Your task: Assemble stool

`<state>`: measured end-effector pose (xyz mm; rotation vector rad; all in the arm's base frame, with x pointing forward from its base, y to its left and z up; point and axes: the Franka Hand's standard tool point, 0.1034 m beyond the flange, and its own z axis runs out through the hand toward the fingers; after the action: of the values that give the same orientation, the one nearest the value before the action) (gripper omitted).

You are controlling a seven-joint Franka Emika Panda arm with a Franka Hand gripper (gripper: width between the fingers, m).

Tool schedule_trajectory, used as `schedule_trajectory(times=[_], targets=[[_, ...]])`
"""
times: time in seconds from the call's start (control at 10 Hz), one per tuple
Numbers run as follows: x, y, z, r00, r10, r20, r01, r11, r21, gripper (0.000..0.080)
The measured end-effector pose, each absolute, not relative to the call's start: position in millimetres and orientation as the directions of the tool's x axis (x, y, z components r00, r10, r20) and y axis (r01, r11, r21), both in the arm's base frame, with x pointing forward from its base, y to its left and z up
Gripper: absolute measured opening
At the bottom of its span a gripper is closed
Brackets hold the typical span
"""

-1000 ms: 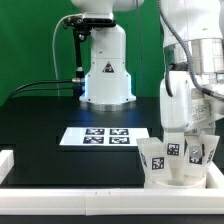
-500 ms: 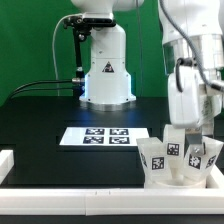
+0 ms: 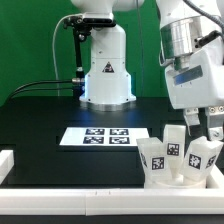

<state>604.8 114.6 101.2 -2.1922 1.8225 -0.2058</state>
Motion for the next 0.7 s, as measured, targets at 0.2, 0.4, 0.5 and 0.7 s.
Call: schedule_trajectory(times=[0.2,0.4,0.5,0.7], targets=[[611,113,110.7,0.453,-0.892,0.011,-0.849,-0.435,-0.300,0.0649],[614,115,114.1,0.713,-0.699,0.061,-0.663,-0.699,-0.266,0.0649],[613,117,112.9,0.762,-0.641,0.088,-0.603,-0.753,-0.265,0.0649],[613,113,112.1,0.822,-0.556,0.120,-0.519,-0.820,-0.242,0.0649]])
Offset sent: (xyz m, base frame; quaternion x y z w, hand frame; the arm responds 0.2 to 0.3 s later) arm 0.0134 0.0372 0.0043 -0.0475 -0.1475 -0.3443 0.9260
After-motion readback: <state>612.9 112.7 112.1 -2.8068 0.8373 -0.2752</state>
